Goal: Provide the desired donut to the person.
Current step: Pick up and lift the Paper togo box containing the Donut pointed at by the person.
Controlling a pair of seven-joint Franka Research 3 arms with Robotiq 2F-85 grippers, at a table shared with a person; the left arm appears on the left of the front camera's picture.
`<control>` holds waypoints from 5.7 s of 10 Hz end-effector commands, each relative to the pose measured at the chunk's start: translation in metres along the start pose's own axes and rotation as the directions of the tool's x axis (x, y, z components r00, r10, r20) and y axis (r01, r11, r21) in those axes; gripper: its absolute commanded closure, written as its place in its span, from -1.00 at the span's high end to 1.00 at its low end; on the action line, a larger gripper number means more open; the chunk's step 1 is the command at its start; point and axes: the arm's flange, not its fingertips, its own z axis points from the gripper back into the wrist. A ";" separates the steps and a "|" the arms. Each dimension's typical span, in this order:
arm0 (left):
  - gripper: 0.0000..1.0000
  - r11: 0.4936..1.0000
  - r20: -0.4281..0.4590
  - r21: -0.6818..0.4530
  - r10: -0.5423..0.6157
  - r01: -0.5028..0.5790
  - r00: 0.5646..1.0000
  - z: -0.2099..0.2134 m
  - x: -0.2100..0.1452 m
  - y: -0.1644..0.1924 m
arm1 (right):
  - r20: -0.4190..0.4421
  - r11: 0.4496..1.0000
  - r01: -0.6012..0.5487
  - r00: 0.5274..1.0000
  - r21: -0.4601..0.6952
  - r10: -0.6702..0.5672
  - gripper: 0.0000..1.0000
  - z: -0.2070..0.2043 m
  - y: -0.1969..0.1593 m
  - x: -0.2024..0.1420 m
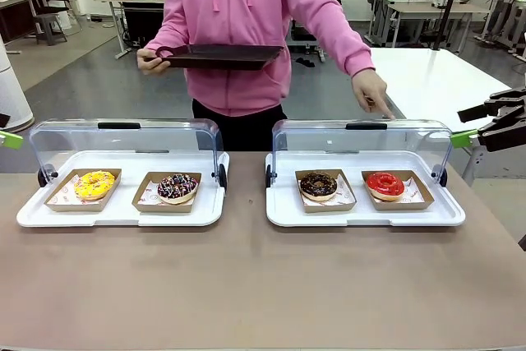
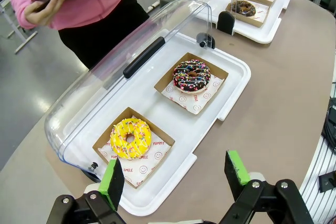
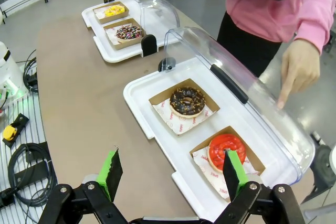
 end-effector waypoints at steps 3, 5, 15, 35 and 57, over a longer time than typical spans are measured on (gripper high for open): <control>1.00 1.000 0.007 -0.009 -0.006 0.006 1.000 -0.001 -0.001 0.001 | 0.023 1.000 -0.013 1.000 0.008 0.013 1.00 -0.003 -0.003 -0.001; 1.00 1.000 0.007 -0.009 -0.006 0.006 1.000 -0.001 -0.001 0.001 | 0.023 1.000 -0.013 1.000 0.008 0.013 1.00 -0.003 -0.003 -0.001; 1.00 1.000 0.007 -0.009 -0.006 0.006 1.000 -0.001 -0.001 0.001 | -0.552 0.969 -0.123 0.803 0.214 0.224 1.00 -0.074 -0.020 0.029; 1.00 1.000 0.007 -0.009 -0.006 0.006 1.000 -0.001 -0.001 0.001 | -0.576 0.917 -0.282 0.714 0.282 0.397 1.00 -0.186 -0.106 -0.097; 1.00 1.000 0.007 -0.009 -0.006 0.006 1.000 -0.001 -0.001 0.001 | -0.483 0.824 -0.423 0.669 0.378 0.565 -1.00 -0.068 0.055 0.000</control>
